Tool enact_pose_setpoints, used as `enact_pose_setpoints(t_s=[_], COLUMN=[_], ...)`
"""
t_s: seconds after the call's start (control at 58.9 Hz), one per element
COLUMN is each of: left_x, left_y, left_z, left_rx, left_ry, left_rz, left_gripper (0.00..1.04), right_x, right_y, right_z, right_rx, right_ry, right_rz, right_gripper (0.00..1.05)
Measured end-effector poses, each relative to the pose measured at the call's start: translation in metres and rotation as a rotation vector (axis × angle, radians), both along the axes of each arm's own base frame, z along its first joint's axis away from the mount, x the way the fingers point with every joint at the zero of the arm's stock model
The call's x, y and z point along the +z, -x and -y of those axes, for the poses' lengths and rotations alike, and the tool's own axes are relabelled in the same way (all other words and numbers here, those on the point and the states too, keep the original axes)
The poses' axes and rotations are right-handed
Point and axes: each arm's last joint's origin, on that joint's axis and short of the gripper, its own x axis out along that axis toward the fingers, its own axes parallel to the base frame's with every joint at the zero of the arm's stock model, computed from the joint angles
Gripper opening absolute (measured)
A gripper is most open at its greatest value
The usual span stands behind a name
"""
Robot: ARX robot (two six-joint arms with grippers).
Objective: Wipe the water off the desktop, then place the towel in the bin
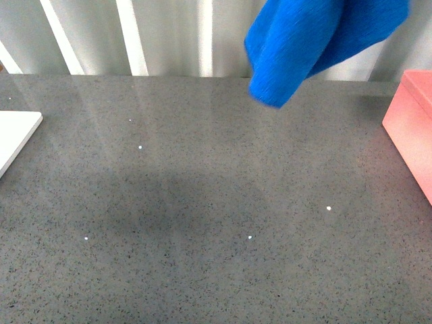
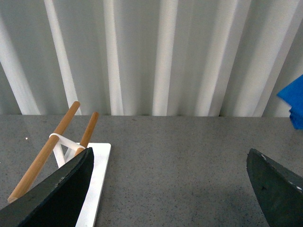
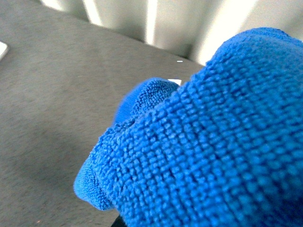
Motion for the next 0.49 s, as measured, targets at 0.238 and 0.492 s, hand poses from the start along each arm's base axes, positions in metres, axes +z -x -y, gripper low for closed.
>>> enact_pose_setpoints(t_s=[0.238, 0.492], left_x=[0.0, 0.0], left_y=[0.0, 0.0], left_z=[0.0, 0.0], left_rx=[0.0, 0.0], left_ry=[0.0, 0.0], left_rz=[0.0, 0.0], left_gripper=[0.98, 0.98], right_x=[0.015, 0.024], right_y=[-0.005, 0.004], right_z=[0.065, 0.11], right_rx=[-0.362, -0.524], right_ry=[0.188, 0.177], right_rz=[-0.076, -0.105], right_gripper=[0.07, 0.07])
